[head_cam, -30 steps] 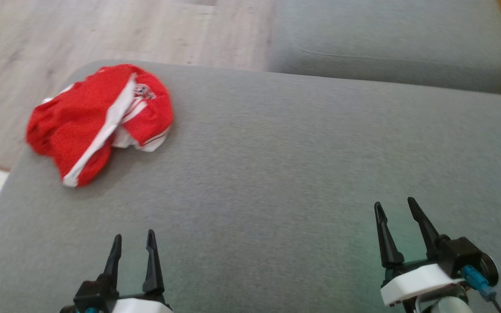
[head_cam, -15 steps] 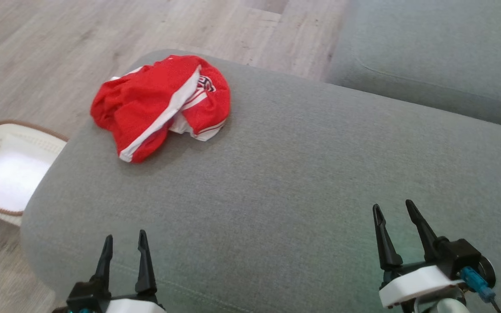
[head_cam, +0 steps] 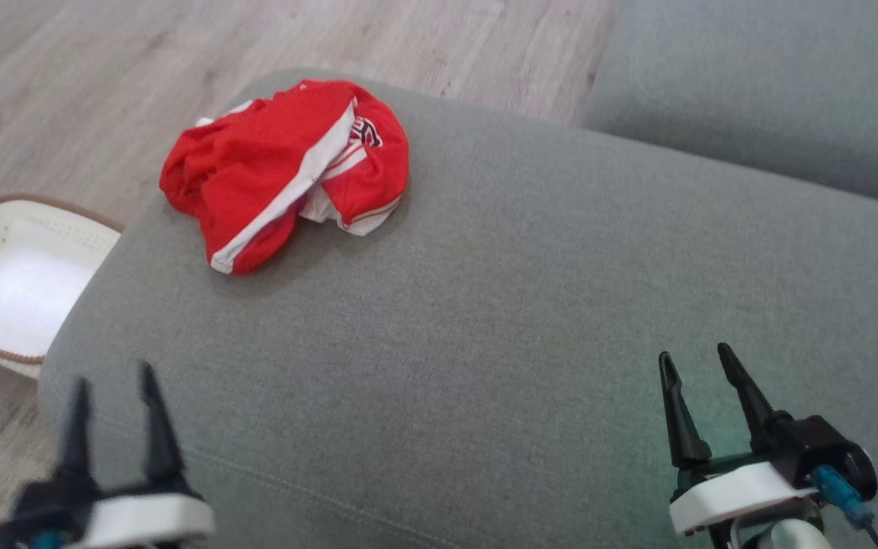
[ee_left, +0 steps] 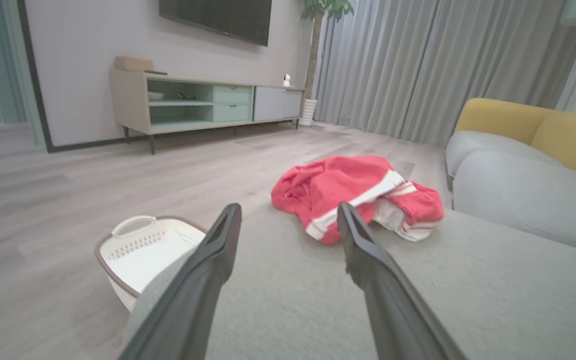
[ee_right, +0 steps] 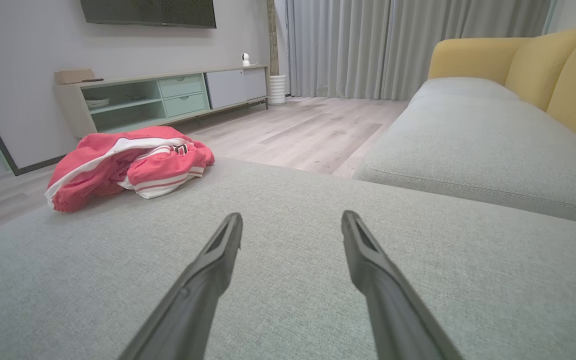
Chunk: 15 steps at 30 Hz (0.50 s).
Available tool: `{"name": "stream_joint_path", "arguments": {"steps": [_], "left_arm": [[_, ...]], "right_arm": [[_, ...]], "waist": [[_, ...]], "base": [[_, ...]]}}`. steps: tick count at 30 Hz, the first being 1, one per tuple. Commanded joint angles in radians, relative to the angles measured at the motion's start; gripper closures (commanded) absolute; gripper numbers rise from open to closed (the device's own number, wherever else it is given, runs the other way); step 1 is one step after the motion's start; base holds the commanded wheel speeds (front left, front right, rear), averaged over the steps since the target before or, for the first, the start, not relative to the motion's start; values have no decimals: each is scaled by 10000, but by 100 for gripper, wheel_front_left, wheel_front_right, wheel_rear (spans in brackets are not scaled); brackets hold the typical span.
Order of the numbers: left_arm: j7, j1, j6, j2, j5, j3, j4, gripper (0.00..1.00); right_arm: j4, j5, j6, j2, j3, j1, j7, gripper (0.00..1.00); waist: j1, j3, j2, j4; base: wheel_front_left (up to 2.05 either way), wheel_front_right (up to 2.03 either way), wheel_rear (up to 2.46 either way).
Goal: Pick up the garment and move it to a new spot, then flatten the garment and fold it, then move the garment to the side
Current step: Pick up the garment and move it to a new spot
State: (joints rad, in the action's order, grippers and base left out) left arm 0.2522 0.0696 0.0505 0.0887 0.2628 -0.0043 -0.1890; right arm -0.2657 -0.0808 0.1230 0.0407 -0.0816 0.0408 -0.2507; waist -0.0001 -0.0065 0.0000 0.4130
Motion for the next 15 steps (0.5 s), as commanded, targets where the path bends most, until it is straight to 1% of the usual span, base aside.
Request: {"name": "stream_joint_path", "arguments": {"steps": [1, 4, 8, 12, 13, 15], "left_arm": [[92, -824, 52, 408, 20, 563, 714, 0], [-132, -1754, -26, 1113, 17, 924, 1262, 0], [-839, -3338, -262, 2131, 4, 1200, 1639, 0], [-1659, -4928, -566, 2890, 146, 1264, 1153, 0], [-1659, -4928, -566, 2890, 146, 1264, 1153, 0], [-1994, -5593, -727, 3137, 227, 1210, 528, 0]], "right_arm": [[417, 183, 77, 95, -104, -289, -111, 0], [584, 410, 77, 95, 3, -438, -111, 0], [840, 803, 77, 95, 55, -746, -111, 0], [1056, 1178, 77, 95, 191, -1069, -106, 0], [1056, 1178, 77, 95, 191, -1069, -106, 0], [1115, 1364, 77, 95, 220, -1159, -64, 0]], "waist": [[1, 253, 0, -93], [1, 529, 0, -237], [1, 1027, 0, -510], [1, 1640, 0, -841], [1, 1640, 0, -841], [1, 1984, 0, -1000]], "base": [[0, 0, 0], [0, 0, 0], [0, 0, 0], [0, 0, 0], [0, 0, 0], [0, 0, 0]]}}
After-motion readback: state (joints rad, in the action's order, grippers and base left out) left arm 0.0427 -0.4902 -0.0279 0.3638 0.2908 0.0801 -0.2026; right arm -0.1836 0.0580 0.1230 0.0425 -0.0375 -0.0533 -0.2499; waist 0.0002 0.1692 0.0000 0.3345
